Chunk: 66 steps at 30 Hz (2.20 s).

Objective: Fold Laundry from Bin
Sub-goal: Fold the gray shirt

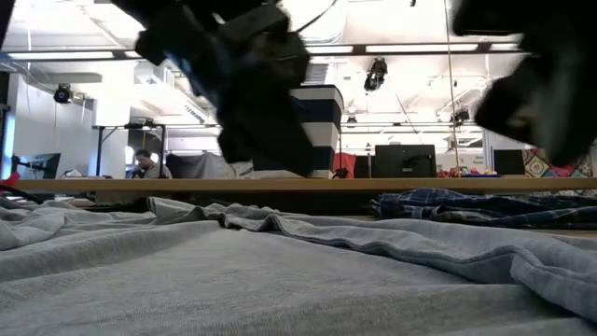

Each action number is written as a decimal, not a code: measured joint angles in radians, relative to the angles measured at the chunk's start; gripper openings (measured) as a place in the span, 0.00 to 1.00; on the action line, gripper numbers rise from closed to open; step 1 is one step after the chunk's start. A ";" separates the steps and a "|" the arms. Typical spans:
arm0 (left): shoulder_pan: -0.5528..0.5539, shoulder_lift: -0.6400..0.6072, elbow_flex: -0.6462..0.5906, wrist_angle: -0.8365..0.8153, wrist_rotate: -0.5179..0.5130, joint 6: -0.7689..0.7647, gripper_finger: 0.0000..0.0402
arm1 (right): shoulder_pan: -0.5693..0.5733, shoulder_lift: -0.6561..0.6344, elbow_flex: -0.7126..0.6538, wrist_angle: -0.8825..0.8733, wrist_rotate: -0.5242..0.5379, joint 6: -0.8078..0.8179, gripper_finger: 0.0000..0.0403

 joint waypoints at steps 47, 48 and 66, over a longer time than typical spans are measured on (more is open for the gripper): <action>-0.015 0.172 0.283 -0.476 -0.176 -0.158 0.19 | 0.099 0.159 0.012 0.281 0.176 0.022 0.02; 0.000 0.171 0.280 -0.485 -0.181 -0.143 0.19 | 0.094 0.180 0.016 0.281 0.179 0.022 0.02; 0.042 0.020 0.221 -0.742 -0.181 -0.096 0.19 | 0.073 0.170 0.092 0.217 0.135 -0.051 0.02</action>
